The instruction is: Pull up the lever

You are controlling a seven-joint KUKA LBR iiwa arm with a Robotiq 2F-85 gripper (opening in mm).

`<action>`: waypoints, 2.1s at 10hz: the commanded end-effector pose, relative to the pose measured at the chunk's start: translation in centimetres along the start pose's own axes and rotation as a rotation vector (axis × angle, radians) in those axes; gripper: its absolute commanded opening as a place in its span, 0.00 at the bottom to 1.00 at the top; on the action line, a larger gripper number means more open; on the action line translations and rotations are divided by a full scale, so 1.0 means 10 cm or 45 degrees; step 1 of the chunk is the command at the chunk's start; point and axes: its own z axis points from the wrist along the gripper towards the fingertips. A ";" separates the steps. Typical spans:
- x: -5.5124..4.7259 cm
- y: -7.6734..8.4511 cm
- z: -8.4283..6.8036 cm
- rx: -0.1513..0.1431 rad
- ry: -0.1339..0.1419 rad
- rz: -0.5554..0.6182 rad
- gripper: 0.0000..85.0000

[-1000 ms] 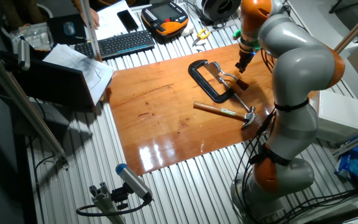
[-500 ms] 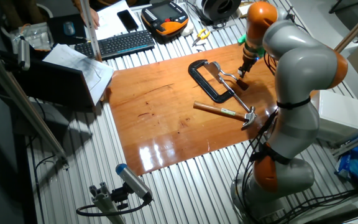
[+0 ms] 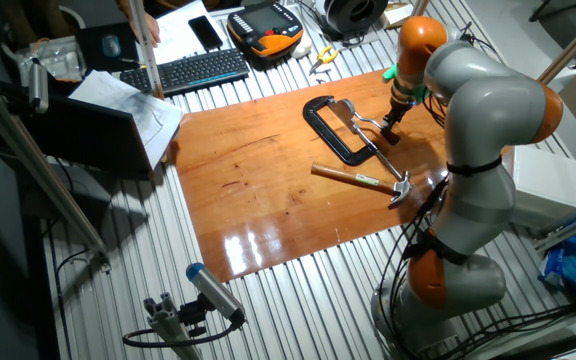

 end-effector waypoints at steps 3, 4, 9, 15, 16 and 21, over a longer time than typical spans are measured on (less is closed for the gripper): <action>-0.02 0.02 0.26 -0.018 -0.037 -0.001 0.80; -0.02 0.04 0.29 -0.009 -0.034 0.000 0.80; 0.07 0.07 0.43 -0.015 -0.057 -0.001 0.80; 0.09 0.08 0.51 -0.033 -0.028 -0.001 0.60; 0.08 0.08 0.49 -0.042 -0.026 -0.002 0.40; 0.06 0.11 0.45 -0.095 -0.011 -0.005 0.00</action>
